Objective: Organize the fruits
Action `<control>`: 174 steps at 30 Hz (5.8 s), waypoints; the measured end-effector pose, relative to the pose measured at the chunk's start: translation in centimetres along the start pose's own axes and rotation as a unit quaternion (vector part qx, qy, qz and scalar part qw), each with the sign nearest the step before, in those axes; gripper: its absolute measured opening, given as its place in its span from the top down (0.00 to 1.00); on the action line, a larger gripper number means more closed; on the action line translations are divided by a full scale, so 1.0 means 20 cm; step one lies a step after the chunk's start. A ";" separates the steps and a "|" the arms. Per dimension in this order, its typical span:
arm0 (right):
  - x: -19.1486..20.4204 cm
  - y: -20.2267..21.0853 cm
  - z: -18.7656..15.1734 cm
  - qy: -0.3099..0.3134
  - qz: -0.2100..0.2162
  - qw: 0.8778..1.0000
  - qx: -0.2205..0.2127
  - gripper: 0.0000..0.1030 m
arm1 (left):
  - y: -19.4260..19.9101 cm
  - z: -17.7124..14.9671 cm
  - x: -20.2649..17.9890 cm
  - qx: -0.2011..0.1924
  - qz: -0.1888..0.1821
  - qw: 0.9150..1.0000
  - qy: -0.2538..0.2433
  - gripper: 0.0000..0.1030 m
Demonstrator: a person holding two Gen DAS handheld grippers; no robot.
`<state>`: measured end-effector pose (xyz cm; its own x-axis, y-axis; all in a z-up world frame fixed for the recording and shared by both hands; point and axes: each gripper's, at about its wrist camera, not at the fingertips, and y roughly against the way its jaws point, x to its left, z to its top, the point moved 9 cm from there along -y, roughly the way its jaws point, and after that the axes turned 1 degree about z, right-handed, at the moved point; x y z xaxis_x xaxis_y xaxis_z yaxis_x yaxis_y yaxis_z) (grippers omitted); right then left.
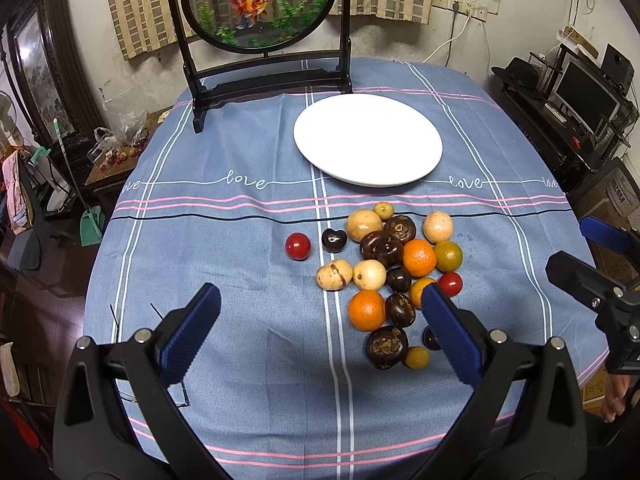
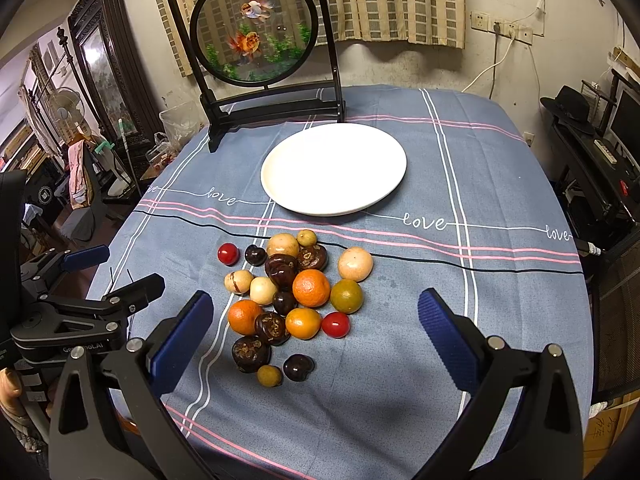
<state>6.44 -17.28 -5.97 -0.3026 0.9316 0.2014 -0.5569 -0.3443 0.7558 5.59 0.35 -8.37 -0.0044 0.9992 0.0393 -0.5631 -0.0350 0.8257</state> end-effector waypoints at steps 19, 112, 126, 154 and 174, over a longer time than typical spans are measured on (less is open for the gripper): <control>-0.01 -0.03 -0.03 -0.008 0.012 1.000 0.009 0.01 | -0.03 0.00 0.02 0.008 -0.003 1.000 0.011 0.02; -0.42 -0.86 0.34 -0.003 0.063 0.997 0.041 0.57 | -0.75 0.35 -0.05 0.029 -0.123 0.992 -0.015 0.70; -0.42 -1.33 0.56 0.012 0.035 0.996 0.081 0.52 | -1.33 0.74 -0.18 0.058 -0.104 0.992 -0.036 0.56; -0.34 -0.30 -0.07 -0.077 0.020 0.997 0.017 0.02 | -0.69 -0.12 0.06 0.062 -0.082 0.995 -0.010 0.24; -0.31 -0.26 -0.04 -0.069 0.010 0.997 0.014 0.02 | -0.79 -0.04 0.30 0.050 -0.043 0.997 0.036 0.23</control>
<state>10.55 -21.35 -11.59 -0.2029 0.9322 0.2998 -0.5299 -0.3620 0.7669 13.75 6.92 -21.61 -0.0217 0.9972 -0.0715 -0.4781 0.0525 0.8767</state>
